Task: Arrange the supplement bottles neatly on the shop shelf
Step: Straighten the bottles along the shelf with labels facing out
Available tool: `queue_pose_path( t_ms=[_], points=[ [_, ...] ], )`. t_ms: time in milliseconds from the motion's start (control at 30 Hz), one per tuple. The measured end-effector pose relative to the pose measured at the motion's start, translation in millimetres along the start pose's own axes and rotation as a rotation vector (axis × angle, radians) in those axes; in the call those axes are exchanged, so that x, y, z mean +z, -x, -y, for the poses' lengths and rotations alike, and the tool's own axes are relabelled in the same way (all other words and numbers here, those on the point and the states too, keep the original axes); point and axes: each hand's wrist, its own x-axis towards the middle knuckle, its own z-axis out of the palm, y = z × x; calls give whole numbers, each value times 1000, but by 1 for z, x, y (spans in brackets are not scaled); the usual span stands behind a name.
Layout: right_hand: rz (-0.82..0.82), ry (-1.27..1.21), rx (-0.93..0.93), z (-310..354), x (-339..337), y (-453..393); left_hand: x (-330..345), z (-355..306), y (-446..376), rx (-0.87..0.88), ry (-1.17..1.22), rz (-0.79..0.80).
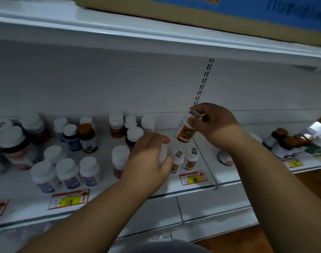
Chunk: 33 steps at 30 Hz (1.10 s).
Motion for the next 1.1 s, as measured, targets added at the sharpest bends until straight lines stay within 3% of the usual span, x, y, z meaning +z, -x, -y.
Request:
queue_pose_path(
  t_ms=[133, 267, 367, 467, 633, 867, 1000, 1100],
  points=[
    [37, 97, -59, -55, -17, -18, 47, -29, -11, 103, -158, 143],
    [133, 164, -102, -97, -15, -19, 73, -33, -28, 193, -551, 261],
    [276, 173, -113, -120, -1, -13, 78, -39, -43, 120, -826, 532],
    [387, 194, -123, -135, 17, -9, 86, -42, -56, 30, -927, 722],
    [460, 155, -107, -153, 35, -3, 91, -43, -59, 15, -960, 760],
    [466, 90, -135, -169, 37, -2, 96, -35, -61, -16, -917, 669],
    [519, 54, -158, -171, 36, -1, 107, -27, -53, 16, -714, 533],
    [535, 35, -166, -171, 37, -3, 122, -24, -51, 23, -619, 524]
  ],
)
